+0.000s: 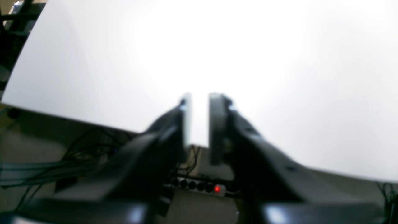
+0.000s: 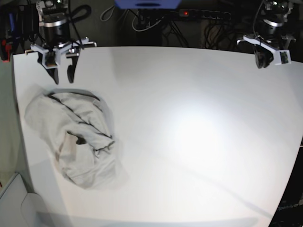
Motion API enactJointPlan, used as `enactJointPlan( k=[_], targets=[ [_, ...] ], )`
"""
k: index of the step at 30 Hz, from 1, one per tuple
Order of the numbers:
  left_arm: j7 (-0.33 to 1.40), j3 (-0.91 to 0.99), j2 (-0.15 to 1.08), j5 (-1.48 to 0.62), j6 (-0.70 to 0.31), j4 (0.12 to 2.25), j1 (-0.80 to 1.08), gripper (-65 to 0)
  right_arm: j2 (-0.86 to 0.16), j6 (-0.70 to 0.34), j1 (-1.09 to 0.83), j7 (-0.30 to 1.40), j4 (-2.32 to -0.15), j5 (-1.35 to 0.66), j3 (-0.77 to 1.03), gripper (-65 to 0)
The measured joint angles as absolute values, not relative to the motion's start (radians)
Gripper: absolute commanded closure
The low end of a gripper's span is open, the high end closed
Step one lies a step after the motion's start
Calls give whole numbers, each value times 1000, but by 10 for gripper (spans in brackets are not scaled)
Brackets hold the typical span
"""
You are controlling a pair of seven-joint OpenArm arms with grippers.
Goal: Layout the t-shirt on the table in an organized manner, then fold the t-shirt properly
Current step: 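Lower the right gripper onto the crumpled grey t-shirt and grasp it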
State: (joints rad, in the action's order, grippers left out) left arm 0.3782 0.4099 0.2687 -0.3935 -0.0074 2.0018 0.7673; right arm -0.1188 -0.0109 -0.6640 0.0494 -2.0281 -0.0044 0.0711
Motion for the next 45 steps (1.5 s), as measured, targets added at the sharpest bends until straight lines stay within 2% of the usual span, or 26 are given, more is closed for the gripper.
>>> enactJointPlan(
  k=[3,5,8,12,16,22,30,45],
  targets=[
    [447,411,269,-403,-7,2002,715,-249,-119,-11,-553,195,-2026,-4,71,-269],
    [489,411,269,-403,-7,2001,694,-252,-119,-53,-473,287,-2019,-1,71,-269],
    [492,411,266,-402,-7,2001,674,-252,-120,-175,-353,421,-2008,-1,71,-269],
    [491,411,268,-402,-7,2001,671,-252,-119,-224,-178,594,-1985,3,72,-269],
    [494,410,264,-403,-7,2001,671,-252,-118,-270,-7,674,-1871,-4,70,-269],
    [498,461,210,-402,-7,2001,675,-255,-119,-288,119,693,-1626,2,70,-269],
    [498,483,201,-402,-7,2001,675,-254,-162,-289,191,636,-1481,1,67,-269],
    [497,481,199,-402,-7,2001,672,-253,-183,-289,191,620,-1409,3,64,-271]
  ],
)
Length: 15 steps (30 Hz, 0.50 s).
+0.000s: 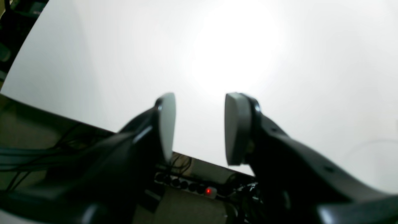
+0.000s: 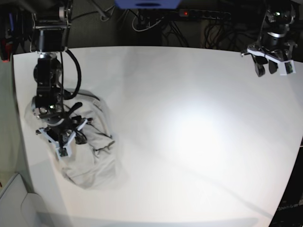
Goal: Layout the t-shirt on the table in an organized manner, then fold the t-shirt properly
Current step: 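Lower the right gripper onto the crumpled grey t-shirt and grasp it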
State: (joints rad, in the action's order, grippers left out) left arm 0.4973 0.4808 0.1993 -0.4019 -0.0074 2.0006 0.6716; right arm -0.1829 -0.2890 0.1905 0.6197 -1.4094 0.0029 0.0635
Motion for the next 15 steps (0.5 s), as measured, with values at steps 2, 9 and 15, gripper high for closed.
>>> enactJointPlan(
  k=[2,9,15],
  targets=[
    [498,481,199,-402,-7,2001,672,-253,-183,-289,204,617,-1393,4,50,-271],
    [498,481,199,-402,-7,2000,665,-253,-183,-289,240,547,-1309,2,28,-270],
    [498,482,199,-402,-7,1998,661,-253,-183,-289,250,483,-1245,2,28,-260]
  ],
)
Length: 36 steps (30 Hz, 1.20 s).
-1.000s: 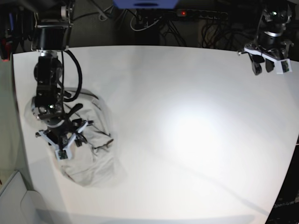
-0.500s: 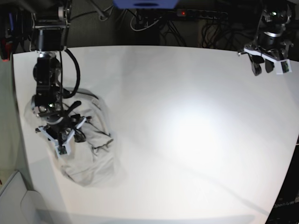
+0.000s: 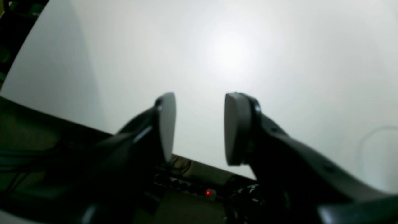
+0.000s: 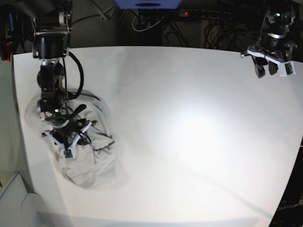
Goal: Layout the t-shirt on the table in an organized manner, then fold the t-shirt properly
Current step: 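Lower the right gripper onto the crumpled grey t-shirt and grasp it, then lift the t-shirt with the right gripper and drag it across the table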
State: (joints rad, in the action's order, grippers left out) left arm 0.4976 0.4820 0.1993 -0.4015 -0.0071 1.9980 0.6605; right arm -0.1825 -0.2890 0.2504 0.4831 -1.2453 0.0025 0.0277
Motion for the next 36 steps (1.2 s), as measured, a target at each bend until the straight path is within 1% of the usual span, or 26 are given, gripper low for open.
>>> enactJointPlan(
  k=[1,3,5,6,7,11,14,18,20,22,25,29,33,36],
  targets=[
    [497,482,200,-402,-7,1998,660,-253,-183,-289,260,481,-1226,2,28,-246],
    [498,483,199,-402,-7,1998,661,-253,-183,-289,279,459,-1187,5,28,-189],
    [497,483,199,-402,-7,1998,657,-253,-183,-288,292,441,-1162,2,31,-90],
    [498,483,199,-402,-7,1998,656,-253,-184,-287,294,426,-1154,2,33,-27],
    [498,483,199,-402,-7,1998,656,-253,-186,-288,294,421,-1151,6,34,0],
    [498,483,199,-402,-7,1998,656,-253,-186,-287,286,421,-1177,10,34,0],
    [498,483,199,-402,-7,1998,656,-253,-179,-284,253,415,-1288,12,31,0],
    [498,483,199,-402,-7,1997,656,-253,-121,-282,221,440,-1451,12,28,0],
    [498,483,199,-402,-8,1997,656,-253,-97,-289,227,425,-1525,0,24,0],
    [498,483,199,-402,-7,1997,656,-253,-82,-287,245,444,-1589,3,27,0],
    [498,482,201,-402,-8,1997,661,-253,-64,-289,293,561,-1700,14,28,0],
    [498,483,200,-400,-7,1997,669,-253,-5,-283,427,692,-1850,6,32,0],
    [498,483,204,-397,-7,1997,667,-253,73,-295,537,822,-1899,7,4,0],
    [498,483,205,-397,-7,1997,667,-253,110,-347,579,894,-1926,1,-26,0]
  ],
)
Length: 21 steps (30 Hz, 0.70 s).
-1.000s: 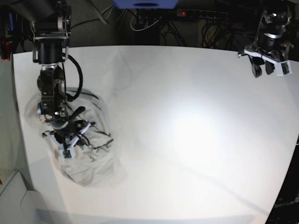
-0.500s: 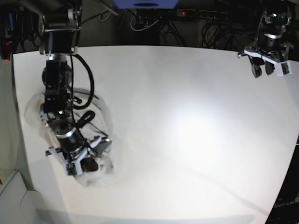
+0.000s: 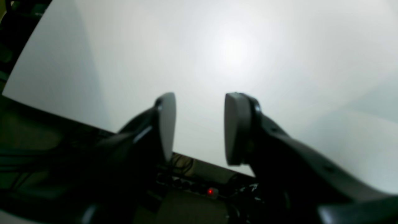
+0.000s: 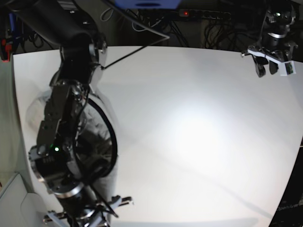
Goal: Layout the t-shirt on the table in an organized manner, then fold the t-shirt properly
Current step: 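Lift the t-shirt with the right gripper and drag it across the table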
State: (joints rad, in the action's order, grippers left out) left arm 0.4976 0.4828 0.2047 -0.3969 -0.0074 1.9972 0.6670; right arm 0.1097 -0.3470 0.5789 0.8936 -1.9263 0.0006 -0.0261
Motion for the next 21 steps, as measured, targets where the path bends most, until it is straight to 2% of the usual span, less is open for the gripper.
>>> enactJointPlan(
  k=[5,21],
  targets=[
    [498,497,204,-398,-12,1998,667,-253,130,-385,667,905,-1982,0,-33,0],
    [498,540,202,-402,-7,1998,672,-253,130,-385,982,1020,-1982,-1,-27,0]
  ],
)
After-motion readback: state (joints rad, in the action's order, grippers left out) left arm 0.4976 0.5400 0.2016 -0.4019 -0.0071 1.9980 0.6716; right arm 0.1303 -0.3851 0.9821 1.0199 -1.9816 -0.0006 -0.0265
